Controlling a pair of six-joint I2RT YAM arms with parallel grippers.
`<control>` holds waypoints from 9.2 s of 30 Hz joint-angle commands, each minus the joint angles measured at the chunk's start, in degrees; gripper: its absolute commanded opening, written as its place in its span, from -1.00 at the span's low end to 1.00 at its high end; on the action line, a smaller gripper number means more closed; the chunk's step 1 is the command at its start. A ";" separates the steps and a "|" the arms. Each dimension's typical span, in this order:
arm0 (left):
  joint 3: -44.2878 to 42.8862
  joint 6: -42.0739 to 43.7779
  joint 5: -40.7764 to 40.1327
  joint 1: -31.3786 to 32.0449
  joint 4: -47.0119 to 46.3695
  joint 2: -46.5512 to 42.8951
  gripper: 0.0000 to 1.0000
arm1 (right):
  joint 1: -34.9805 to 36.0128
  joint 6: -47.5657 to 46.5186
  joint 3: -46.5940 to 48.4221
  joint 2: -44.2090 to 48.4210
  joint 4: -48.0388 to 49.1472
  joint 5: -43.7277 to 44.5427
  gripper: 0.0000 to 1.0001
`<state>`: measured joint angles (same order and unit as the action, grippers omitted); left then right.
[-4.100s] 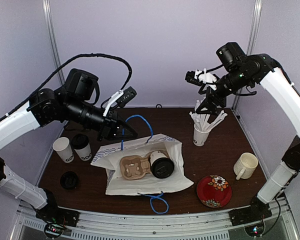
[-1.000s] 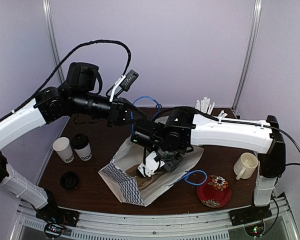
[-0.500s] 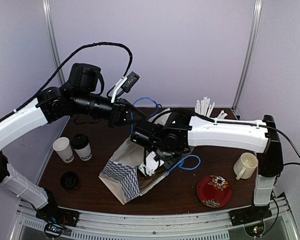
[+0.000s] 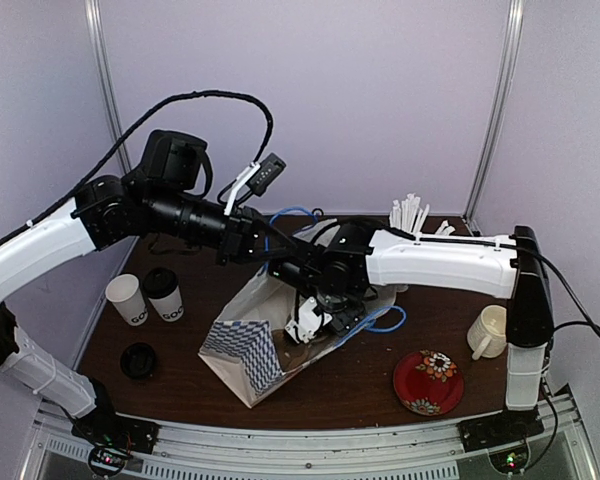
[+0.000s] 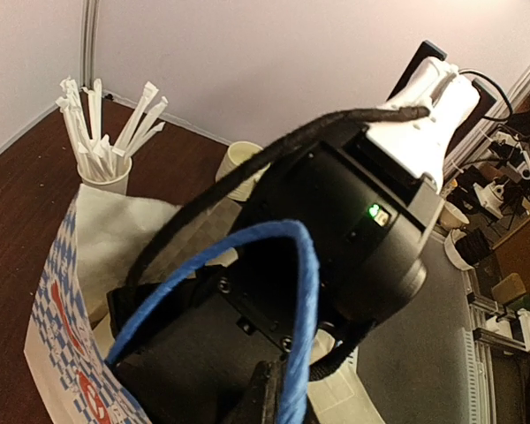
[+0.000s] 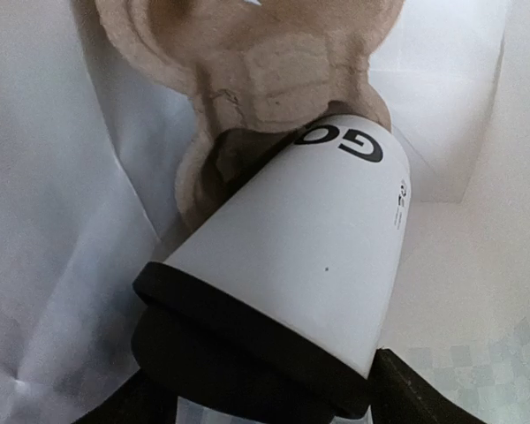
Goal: Pack the takeout coffee
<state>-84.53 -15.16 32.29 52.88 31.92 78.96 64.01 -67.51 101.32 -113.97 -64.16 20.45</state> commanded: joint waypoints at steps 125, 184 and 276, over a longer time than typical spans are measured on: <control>-3.84 14.37 3.14 -0.41 -0.36 4.10 -1.00 | -6.52 10.07 -1.10 3.00 8.13 -15.29 0.99; -3.79 18.06 0.24 -0.41 1.53 4.12 -1.00 | -7.14 15.20 3.28 -5.13 7.05 -25.27 0.38; 2.97 18.60 -9.20 -1.01 -1.62 -3.99 0.78 | -7.23 53.98 -0.71 0.01 11.43 -24.19 0.49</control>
<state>-81.76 2.68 24.80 52.16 31.35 74.56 56.86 -15.16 97.93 -113.45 -50.33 -4.58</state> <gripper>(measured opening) 0.891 0.861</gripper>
